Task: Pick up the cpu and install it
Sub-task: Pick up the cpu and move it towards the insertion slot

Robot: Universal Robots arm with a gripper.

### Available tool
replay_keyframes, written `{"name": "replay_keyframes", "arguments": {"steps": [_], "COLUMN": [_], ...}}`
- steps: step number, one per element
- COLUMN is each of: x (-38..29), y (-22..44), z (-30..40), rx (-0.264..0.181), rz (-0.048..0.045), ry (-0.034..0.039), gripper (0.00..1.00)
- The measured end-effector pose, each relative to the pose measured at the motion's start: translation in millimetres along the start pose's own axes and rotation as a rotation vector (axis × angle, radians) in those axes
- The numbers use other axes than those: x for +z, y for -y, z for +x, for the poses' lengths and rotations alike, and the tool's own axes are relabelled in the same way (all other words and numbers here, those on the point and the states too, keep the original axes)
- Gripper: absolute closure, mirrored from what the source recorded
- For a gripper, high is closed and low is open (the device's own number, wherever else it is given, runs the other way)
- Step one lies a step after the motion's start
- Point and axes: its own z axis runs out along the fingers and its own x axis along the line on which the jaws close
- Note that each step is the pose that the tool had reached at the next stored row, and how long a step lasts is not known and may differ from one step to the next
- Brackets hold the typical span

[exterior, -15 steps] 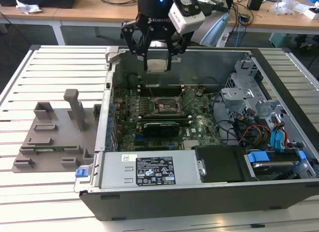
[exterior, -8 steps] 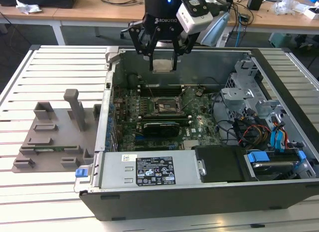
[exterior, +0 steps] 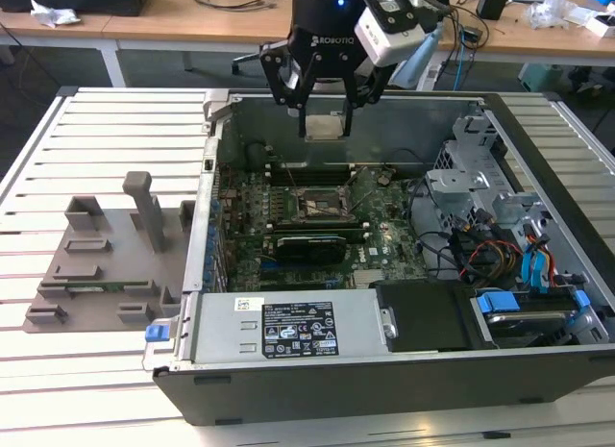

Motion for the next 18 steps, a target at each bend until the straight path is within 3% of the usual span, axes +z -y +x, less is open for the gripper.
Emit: {"name": "replay_keyframes", "arguments": {"steps": [7,18], "x": [5.7,16.1], "y": [-0.2,-0.4], "z": [-7.1,-26.4], "rx": [0.000,0.000], "rz": [0.0003,0.0006], "ry": [-0.0028,-0.0056], "gripper": [0.45,0.45]}}
